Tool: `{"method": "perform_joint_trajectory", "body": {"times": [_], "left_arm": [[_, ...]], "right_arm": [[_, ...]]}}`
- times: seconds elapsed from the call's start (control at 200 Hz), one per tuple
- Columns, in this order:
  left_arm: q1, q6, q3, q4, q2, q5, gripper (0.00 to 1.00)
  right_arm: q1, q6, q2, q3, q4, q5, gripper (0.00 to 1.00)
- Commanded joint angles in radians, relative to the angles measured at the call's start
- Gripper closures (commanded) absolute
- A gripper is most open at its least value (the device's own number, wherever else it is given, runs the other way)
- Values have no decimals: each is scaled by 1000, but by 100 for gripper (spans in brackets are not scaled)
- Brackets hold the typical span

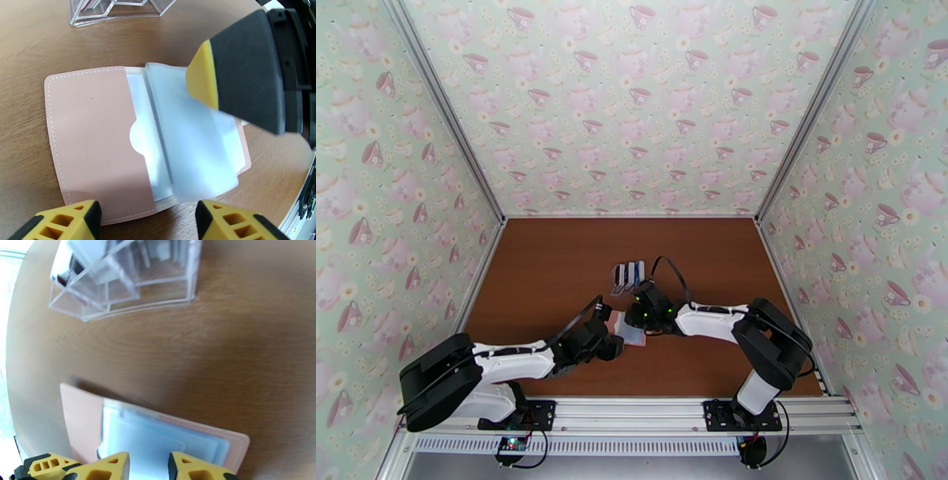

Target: Put the credit cards into the card holder

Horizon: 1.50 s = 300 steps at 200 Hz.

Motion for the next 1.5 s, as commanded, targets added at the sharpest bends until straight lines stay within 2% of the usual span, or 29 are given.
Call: {"method": "perform_joint_trajectory", "body": {"times": [0.0,0.155,0.356,0.666,0.856,0.977,1.327,1.497], "left_arm": [[4,-7,-17,31,-9,22,23],[4,1,-19,37,-27,29,17],[5,18,-20,41,-62,27,14],[4,38,33,21,27,23,14],[4,40,14,60,27,40,12],[4,37,22,25,26,13,12],[-3,26,44,-52,38,-49,26],[-2,17,45,-61,40,-65,33]], "right_arm": [[11,28,17,8,23,-41,67],[15,37,25,11,35,-50,67],[15,44,39,14,42,-56,67],[21,74,57,6,94,-90,67],[24,89,62,8,116,-104,67],[27,99,66,11,131,-117,67],[28,102,31,31,123,-121,67],[28,98,-43,28,99,-103,66]]}}
